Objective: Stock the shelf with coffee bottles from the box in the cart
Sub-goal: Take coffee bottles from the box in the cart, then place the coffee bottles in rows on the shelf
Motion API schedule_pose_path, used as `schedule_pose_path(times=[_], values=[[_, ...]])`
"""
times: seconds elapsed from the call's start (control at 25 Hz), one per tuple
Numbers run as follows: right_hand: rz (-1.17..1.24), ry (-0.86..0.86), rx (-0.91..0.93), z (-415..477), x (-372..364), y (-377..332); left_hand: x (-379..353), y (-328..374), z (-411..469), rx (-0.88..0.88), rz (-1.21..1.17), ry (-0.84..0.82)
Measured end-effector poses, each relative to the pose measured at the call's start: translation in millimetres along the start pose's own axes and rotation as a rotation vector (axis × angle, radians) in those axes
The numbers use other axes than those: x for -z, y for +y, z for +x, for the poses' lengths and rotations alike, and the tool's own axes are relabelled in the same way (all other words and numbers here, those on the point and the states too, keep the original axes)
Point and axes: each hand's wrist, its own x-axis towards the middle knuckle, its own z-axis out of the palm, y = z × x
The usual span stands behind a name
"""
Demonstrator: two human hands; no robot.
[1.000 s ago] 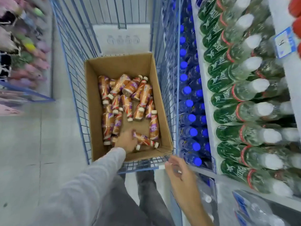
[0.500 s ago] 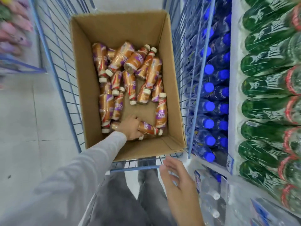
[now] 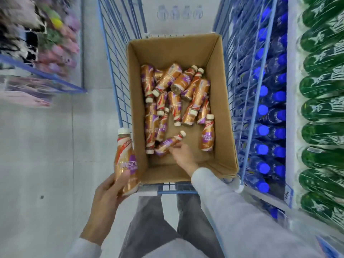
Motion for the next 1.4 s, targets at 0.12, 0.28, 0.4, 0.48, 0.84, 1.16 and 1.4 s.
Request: schedule_pose_path(times=[0.12, 0.28, 0.4, 0.48, 0.84, 1.16, 1.4], values=[[0.224, -0.078, -0.268, 41, -35, -4, 16, -9, -6, 0.054, -0.079, 0.065], [0.261, 0.105, -0.209, 75, -66, 0, 19, -6, -6, 0.033, -0.117, 0.021], [0.291, 0.090, -0.168, 66, -65, 6, 16, -2, -10, 0.016, -0.102, -0.048], [0.348, 0.087, -0.136, 37, -47, -1, 13, 9, -12, 0.010, -0.105, -0.082], [0.721, 0.338, 0.435, -221, 70, 1, -25, 98, -53, -0.158, -0.006, -0.512], [1.091, 0.702, 0.677, -389, 122, 116, -121, 86, -174, -0.358, 0.187, -0.978], [1.183, 0.932, 0.774, -483, 152, 255, -173, 5, -302, -0.348, 0.345, -1.271]])
